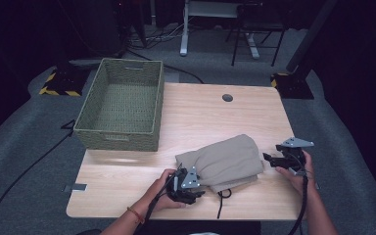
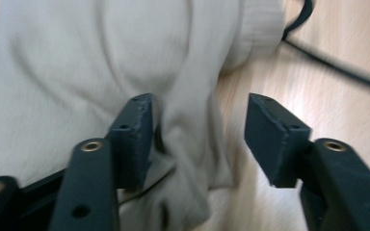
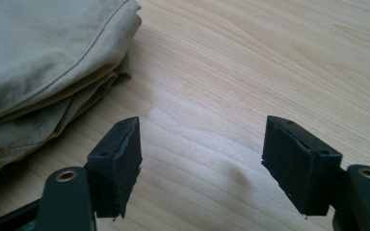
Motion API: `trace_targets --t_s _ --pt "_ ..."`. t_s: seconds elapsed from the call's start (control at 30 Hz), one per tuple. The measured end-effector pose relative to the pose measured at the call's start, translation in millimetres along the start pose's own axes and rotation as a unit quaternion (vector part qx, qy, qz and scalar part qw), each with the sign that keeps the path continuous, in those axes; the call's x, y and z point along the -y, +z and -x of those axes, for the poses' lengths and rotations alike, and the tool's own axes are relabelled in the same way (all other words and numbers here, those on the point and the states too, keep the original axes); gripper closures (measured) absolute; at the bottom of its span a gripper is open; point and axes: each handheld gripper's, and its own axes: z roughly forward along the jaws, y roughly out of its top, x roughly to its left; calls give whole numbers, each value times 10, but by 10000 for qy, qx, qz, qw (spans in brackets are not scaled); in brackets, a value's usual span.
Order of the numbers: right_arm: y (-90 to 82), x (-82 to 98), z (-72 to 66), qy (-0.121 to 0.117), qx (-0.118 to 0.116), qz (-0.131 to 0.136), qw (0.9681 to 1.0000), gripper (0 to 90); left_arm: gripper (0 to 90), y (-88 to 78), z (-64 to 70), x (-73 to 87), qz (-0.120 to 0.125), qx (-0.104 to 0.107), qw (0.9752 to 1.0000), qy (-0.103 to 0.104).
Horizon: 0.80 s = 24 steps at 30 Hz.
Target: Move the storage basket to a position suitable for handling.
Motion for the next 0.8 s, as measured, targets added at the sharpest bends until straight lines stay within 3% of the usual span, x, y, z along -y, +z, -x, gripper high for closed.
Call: trace_targets --t_s 0.2,0.3,0.37,0.57,0.8 --pt "44 41 -41 -62 -227 -65 9997 295 266 -212 20 -84 264 -161 9995 -81" --pt "66 63 -36 -91 -272 -125 9995 278 221 -383 -22 -125 389 -618 9971 -199" --pt "73 71 -36 -76 -310 -97 9994 267 213 -477 -71 -122 507 -768 9953 -285" --pt "107 94 -11 85 -430 2 9990 241 198 -720 -249 -86 772 -1186 9878 -647" --pt "107 95 -18 91 -411 -4 9991 239 202 -966 -394 -72 1087 -1806 9718 -1053"
